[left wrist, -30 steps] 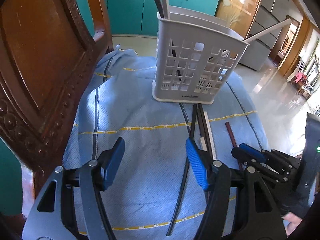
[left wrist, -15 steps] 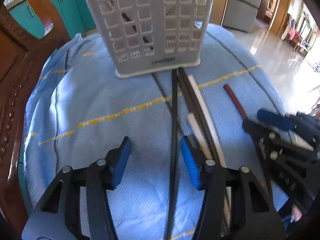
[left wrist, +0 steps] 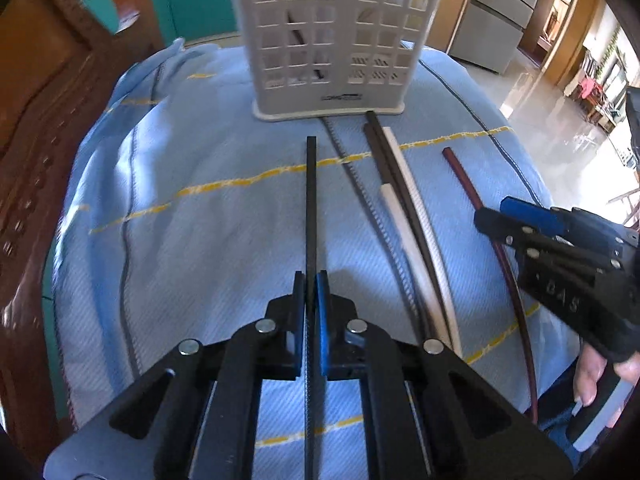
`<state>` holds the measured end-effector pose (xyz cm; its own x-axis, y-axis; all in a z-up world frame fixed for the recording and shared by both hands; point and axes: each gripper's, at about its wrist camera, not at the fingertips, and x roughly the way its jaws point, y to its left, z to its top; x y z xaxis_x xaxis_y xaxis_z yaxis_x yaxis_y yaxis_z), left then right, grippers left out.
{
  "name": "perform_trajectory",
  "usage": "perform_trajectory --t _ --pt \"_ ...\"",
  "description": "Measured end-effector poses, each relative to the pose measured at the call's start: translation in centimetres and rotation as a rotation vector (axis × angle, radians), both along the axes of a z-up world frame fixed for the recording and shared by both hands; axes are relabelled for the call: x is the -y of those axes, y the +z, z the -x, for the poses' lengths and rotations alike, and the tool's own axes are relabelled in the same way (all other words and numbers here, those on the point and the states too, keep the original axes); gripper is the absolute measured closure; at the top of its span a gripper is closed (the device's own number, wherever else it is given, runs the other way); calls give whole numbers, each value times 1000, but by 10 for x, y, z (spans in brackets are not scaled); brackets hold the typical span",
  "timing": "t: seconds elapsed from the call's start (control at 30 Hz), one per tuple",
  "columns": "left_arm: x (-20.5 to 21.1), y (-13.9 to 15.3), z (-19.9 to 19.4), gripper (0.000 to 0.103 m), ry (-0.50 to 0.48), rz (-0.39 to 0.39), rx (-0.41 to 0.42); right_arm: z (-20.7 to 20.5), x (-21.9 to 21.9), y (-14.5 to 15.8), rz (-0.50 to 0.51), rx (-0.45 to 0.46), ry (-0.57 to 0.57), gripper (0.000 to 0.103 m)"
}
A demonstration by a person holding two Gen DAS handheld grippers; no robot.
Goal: Organize utensils
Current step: 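Close left gripper on the black chopstick while right gripper closes on the dark red chopstick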
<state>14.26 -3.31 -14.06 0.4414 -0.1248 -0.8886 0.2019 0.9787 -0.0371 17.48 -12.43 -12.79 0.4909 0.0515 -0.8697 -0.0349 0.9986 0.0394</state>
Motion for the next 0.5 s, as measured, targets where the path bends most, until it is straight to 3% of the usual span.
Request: perform_trajectory --t 0.1,0.2,0.5 --pt "-7 2 1 96 8 -1 10 0 -1 -2 16 3 -4 64" --pt "-6 -3 -3 81 18 -2 1 0 -5 -3 36 10 7 60" --pt "-2 -10 -31 66 65 -2 30 -12 -9 -7 62 48 14 57"
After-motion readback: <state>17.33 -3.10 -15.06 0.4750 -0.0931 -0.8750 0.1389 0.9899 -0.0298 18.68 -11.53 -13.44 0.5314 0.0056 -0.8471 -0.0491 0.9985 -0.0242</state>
